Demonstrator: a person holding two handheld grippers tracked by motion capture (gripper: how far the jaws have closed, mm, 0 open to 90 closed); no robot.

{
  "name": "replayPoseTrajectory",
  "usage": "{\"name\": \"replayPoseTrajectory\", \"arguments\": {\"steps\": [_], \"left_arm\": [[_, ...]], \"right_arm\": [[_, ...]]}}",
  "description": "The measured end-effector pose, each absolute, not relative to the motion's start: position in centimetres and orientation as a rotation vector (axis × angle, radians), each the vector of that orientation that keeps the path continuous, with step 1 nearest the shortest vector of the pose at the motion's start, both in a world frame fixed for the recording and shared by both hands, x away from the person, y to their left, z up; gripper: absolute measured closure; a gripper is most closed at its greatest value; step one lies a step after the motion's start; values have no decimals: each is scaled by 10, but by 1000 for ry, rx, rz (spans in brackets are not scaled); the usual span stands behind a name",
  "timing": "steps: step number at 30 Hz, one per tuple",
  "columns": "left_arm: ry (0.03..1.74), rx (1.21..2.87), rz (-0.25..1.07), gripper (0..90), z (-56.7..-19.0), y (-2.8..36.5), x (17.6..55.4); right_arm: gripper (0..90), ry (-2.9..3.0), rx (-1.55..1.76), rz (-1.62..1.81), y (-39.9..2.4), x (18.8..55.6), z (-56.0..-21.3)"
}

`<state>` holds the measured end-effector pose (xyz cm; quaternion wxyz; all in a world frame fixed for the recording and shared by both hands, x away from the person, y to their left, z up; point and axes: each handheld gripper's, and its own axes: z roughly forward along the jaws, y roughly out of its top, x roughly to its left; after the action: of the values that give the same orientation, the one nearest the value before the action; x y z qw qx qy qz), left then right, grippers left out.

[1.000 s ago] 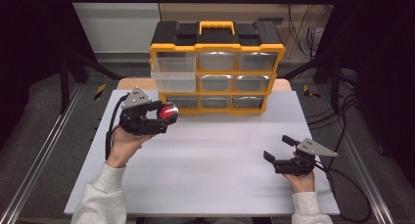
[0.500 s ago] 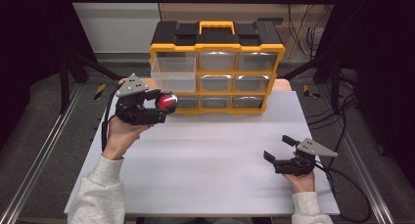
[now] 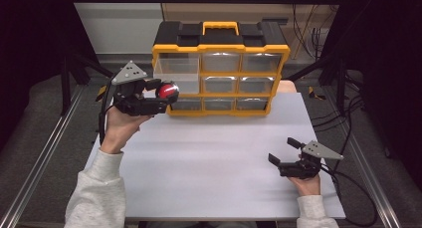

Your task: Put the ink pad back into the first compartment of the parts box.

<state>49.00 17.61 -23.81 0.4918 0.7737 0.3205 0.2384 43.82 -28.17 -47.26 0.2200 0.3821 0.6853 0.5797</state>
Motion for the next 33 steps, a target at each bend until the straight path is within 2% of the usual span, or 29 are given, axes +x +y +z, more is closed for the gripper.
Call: {"name": "replayPoseTrajectory", "arguments": {"steps": [33], "left_arm": [[825,1871,612,295,-202,166,522]], "right_arm": [[2,1896,1056,1605,-282,438,-473]]}}
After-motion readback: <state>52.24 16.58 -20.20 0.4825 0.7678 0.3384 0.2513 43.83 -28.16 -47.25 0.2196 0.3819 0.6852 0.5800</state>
